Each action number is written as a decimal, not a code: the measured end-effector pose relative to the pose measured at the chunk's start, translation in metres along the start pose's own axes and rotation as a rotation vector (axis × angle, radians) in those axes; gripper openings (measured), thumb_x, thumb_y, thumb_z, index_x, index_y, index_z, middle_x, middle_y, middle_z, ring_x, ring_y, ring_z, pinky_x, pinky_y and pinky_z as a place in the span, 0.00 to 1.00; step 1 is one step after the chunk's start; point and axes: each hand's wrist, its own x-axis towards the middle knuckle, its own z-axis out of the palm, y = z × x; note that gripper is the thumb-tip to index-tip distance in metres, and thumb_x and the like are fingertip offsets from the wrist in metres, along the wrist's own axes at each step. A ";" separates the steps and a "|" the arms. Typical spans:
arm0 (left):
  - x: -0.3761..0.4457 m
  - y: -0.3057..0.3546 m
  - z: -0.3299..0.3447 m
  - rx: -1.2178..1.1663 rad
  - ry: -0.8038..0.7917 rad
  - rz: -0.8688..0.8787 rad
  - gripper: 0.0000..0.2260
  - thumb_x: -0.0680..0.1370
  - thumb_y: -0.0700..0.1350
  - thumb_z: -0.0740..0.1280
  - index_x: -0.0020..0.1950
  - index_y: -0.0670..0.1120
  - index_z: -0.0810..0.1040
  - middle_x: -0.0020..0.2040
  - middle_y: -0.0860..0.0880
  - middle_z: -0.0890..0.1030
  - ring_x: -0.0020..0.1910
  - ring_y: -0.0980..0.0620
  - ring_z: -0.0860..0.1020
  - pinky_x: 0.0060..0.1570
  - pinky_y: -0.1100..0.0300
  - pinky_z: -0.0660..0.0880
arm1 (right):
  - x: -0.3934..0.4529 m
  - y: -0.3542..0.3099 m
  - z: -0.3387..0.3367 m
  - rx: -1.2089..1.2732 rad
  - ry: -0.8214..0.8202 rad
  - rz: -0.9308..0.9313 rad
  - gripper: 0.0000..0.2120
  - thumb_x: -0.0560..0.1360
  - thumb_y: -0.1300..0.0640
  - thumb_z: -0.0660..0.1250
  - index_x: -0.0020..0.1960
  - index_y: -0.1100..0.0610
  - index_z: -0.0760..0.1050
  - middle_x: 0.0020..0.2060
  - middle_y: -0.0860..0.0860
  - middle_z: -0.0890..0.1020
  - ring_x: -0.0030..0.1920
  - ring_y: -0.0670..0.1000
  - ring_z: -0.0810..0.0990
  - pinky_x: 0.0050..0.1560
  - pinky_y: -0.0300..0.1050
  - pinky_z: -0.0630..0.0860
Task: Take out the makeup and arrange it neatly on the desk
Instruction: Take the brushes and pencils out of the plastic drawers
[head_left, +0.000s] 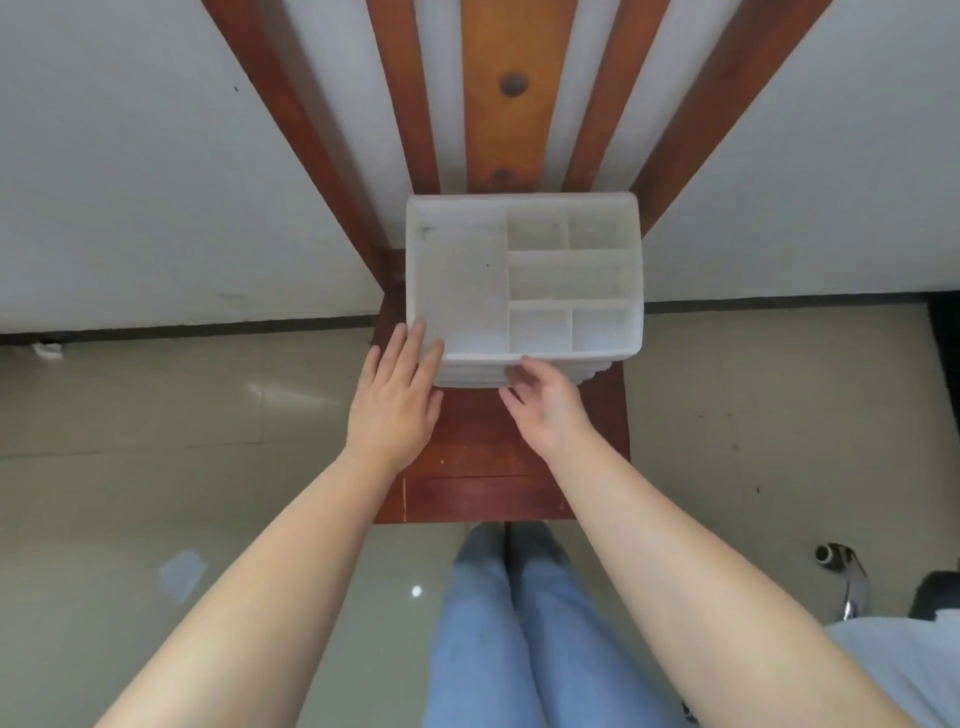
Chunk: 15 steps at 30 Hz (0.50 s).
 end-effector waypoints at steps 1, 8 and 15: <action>0.001 -0.003 0.004 -0.004 0.010 0.030 0.22 0.72 0.47 0.55 0.61 0.39 0.75 0.63 0.36 0.75 0.61 0.36 0.75 0.54 0.39 0.72 | 0.004 0.000 0.001 0.121 -0.001 0.020 0.07 0.77 0.68 0.58 0.43 0.60 0.70 0.43 0.54 0.75 0.50 0.51 0.75 0.68 0.51 0.63; 0.003 -0.018 0.009 -0.078 -0.040 0.159 0.22 0.72 0.43 0.55 0.63 0.36 0.73 0.65 0.32 0.72 0.62 0.31 0.72 0.56 0.37 0.69 | 0.009 0.010 -0.008 0.278 -0.057 0.032 0.07 0.77 0.64 0.58 0.41 0.58 0.71 0.44 0.53 0.76 0.48 0.55 0.77 0.63 0.53 0.67; 0.007 -0.028 -0.009 -0.115 -0.160 0.186 0.25 0.80 0.41 0.54 0.76 0.45 0.50 0.77 0.44 0.44 0.76 0.43 0.43 0.73 0.51 0.43 | -0.010 0.048 -0.042 0.040 0.213 0.060 0.05 0.77 0.62 0.61 0.42 0.57 0.70 0.40 0.54 0.74 0.41 0.53 0.75 0.62 0.53 0.69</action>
